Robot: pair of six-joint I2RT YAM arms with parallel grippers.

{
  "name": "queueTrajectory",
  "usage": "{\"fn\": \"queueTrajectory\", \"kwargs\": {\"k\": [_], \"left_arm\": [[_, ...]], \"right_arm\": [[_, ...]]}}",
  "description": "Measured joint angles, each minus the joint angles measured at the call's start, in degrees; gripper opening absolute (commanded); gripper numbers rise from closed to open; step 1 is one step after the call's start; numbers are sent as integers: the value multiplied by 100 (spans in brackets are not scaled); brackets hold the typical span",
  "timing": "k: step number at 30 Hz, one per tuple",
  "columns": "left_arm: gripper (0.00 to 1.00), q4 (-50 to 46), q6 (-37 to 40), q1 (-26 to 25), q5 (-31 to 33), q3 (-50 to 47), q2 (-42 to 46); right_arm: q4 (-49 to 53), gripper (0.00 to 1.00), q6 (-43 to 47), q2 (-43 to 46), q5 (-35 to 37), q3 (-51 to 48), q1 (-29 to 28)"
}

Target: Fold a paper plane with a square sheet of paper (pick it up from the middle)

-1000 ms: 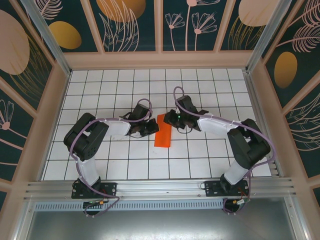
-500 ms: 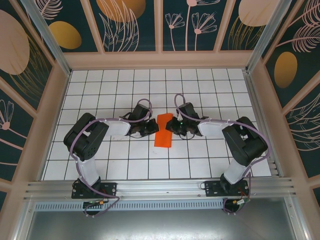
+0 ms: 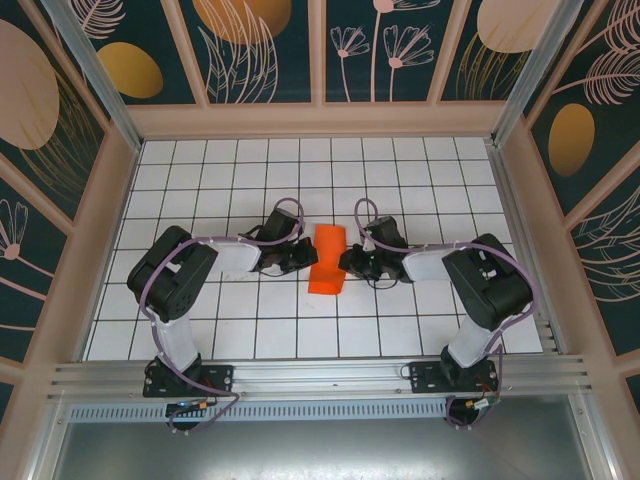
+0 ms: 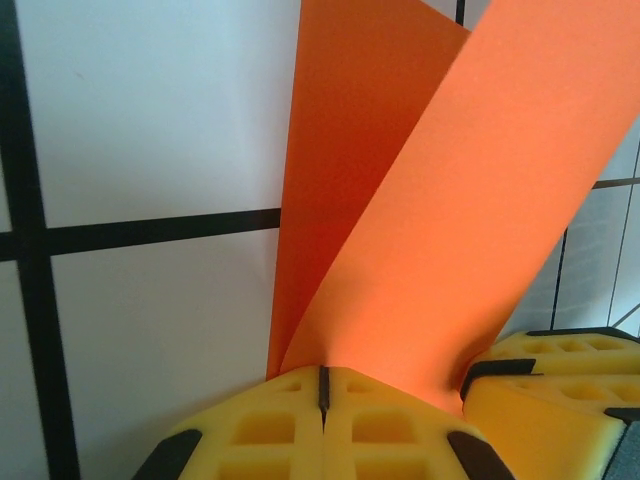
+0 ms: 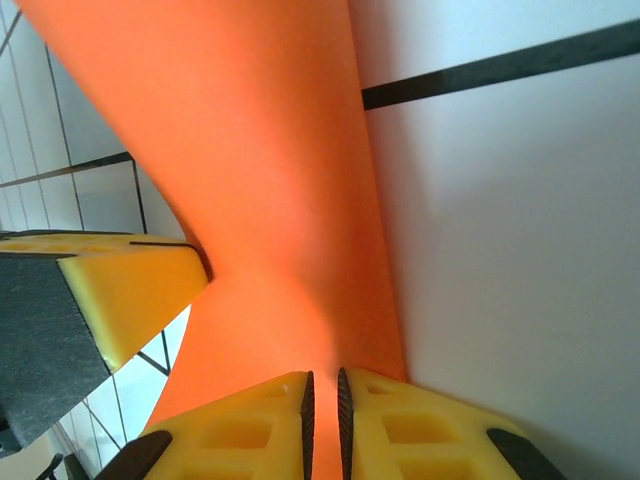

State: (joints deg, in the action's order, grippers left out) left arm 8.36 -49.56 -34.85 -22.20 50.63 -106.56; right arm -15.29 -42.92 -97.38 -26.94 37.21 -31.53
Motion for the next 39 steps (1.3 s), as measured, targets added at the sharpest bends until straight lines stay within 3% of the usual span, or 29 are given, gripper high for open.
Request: {"fn": "queueTrajectory", "kwargs": {"k": [11,28,39], "left_arm": [[0,85,0,0,0,-55,17],[0,201,0,-4,22,-125,39],[0,238,0,-4,22,-149,44]], "right_arm": [[-157,19,-31,632,-153,-166,-11],[-662,18,-179,179,-291,-531,-232],[-560,18,-365,734,-98,-546,-496]]}}
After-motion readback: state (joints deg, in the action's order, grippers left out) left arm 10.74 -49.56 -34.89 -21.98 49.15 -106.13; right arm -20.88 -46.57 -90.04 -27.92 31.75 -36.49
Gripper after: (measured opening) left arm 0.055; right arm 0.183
